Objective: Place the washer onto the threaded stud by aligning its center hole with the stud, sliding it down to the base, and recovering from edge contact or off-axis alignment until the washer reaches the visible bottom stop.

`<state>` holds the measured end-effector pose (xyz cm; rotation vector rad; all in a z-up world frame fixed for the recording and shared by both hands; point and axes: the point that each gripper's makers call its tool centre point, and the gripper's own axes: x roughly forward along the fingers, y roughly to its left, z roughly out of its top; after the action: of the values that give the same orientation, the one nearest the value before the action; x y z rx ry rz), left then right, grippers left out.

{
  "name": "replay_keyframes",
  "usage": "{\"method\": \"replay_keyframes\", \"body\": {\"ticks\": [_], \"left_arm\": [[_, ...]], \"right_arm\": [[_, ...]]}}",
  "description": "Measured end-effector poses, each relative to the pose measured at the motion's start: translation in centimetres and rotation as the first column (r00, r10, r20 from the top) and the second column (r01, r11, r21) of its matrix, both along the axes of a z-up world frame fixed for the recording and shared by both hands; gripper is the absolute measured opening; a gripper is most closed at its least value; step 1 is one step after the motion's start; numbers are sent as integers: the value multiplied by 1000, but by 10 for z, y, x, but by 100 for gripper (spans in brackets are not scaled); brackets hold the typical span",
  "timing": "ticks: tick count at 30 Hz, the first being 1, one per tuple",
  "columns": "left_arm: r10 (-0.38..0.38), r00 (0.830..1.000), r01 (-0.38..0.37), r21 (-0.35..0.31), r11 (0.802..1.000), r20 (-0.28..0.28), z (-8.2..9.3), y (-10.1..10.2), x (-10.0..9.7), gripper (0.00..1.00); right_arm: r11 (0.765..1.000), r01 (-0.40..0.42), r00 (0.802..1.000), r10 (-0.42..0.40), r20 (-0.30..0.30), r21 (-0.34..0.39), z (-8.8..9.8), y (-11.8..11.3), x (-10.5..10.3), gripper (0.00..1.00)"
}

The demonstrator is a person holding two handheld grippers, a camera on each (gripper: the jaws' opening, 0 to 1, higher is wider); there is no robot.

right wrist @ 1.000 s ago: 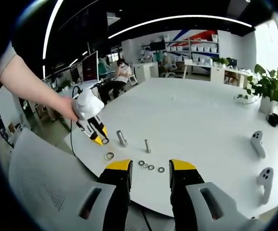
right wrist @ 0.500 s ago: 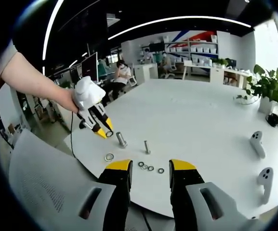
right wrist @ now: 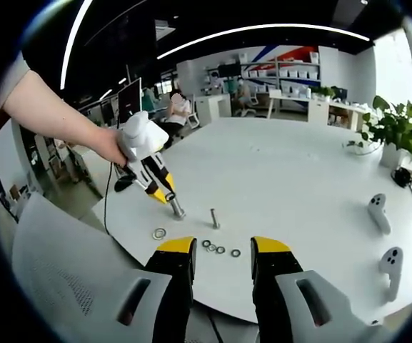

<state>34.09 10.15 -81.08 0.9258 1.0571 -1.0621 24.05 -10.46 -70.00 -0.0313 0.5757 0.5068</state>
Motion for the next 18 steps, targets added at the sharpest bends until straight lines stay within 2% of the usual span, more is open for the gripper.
{"method": "replay_keyframes", "body": {"ticks": [4,10,18], "left_arm": [[-8,1000,8,0,1000,-2,0,-5,1,19],[-37,999,37,23,999,-13,-11,-5,-1,19],[-36,999,37,38,999,-31,-25,-5,-3,19]], "right_arm": [[1000,6,1000,-6,-1,1,0,-1,1,33],[1000,9,1000,-9,-6,-3,-1,-2,1,33],[1000,15,1000,-15,-10,-9,-3,-3,1,32]]}}
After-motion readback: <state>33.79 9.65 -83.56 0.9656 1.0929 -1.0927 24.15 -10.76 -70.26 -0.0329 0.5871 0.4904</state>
